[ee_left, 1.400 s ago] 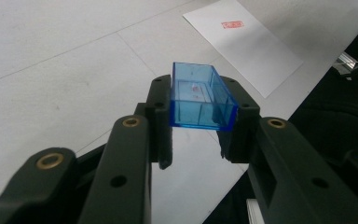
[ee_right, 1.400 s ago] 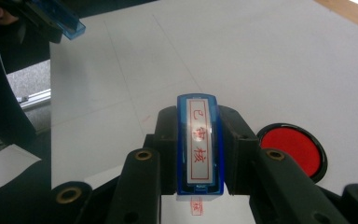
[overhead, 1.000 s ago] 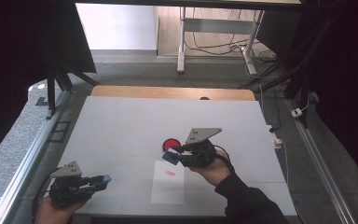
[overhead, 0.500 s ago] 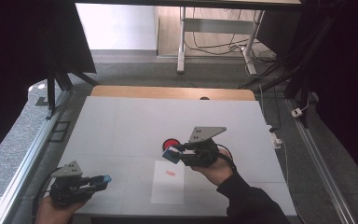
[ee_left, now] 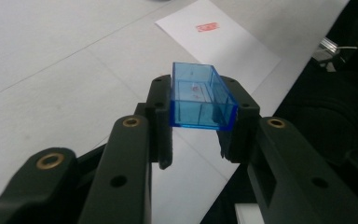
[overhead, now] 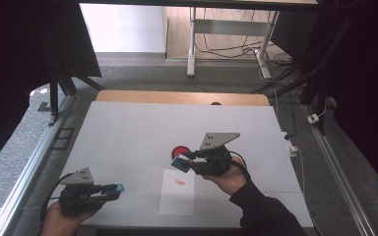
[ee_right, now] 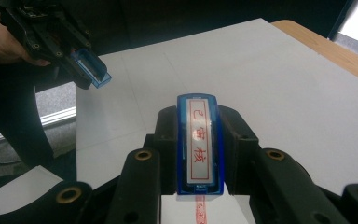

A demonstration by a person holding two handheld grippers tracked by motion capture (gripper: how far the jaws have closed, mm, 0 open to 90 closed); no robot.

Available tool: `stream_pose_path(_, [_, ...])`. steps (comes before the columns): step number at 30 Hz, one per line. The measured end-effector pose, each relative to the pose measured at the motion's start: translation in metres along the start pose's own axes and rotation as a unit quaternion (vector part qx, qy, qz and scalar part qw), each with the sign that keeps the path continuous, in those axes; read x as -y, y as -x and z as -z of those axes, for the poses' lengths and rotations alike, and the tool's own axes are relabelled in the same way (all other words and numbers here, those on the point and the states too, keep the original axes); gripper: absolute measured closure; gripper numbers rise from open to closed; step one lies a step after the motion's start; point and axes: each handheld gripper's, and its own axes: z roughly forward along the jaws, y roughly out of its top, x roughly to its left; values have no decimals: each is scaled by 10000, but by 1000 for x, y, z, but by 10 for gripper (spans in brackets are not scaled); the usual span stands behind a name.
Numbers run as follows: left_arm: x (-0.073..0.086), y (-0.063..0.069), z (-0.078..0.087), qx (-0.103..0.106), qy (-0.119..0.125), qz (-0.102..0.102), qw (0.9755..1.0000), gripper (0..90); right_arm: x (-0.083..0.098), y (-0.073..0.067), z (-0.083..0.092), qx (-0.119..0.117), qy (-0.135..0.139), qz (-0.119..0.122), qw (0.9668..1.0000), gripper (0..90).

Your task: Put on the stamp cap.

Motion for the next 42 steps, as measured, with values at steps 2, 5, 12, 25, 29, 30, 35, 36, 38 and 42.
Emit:
stream_pose_path(2, [-5, 1, -3, 69, -29, -88, 9999, 682, 0, 0, 1, -13, 4, 4, 10000, 713])
stream_pose_path(5, [-11, 4, -8, 160, -67, -272, 9995, 682, -1, 0, 2, -44, 17, 9, 10000, 713])
stream_pose_path(12, [-25, 6, -17, 462, -38, -562, 9973, 682, -2, -1, 5, -91, 43, 19, 9999, 713])
stream_pose_path(25, [-48, 6, -33, 878, 72, -897, 9921, 681, -5, -5, 7, -194, 89, 36, 9998, 713])
stream_pose_path(29, [-54, 7, -38, 1008, 87, -988, 9900, 681, -6, -7, 8, -240, 133, 51, 9996, 713])
stream_pose_path(30, [-56, 7, -39, 1049, 94, -1014, 9893, 682, -7, -7, 8, -259, 131, 50, 9996, 713])
stream_pose_path(35, [-64, 8, -47, 1218, 65, -1172, 9856, 681, -8, -10, 9, -307, 159, 79, 9994, 712])
stream_pose_path(36, [-65, 8, -48, 1263, 71, -1179, 9849, 682, -9, -10, 10, -316, 153, 90, 9993, 713])
stream_pose_path(38, [-68, 8, -51, 1324, 62, -1224, 9836, 682, -9, -11, 10, -333, 165, 94, 9993, 713])
stream_pose_path(42, [-73, 9, -54, 1410, 82, -1252, 9820, 682, -11, -13, 11, -373, 213, 130, 9990, 713])
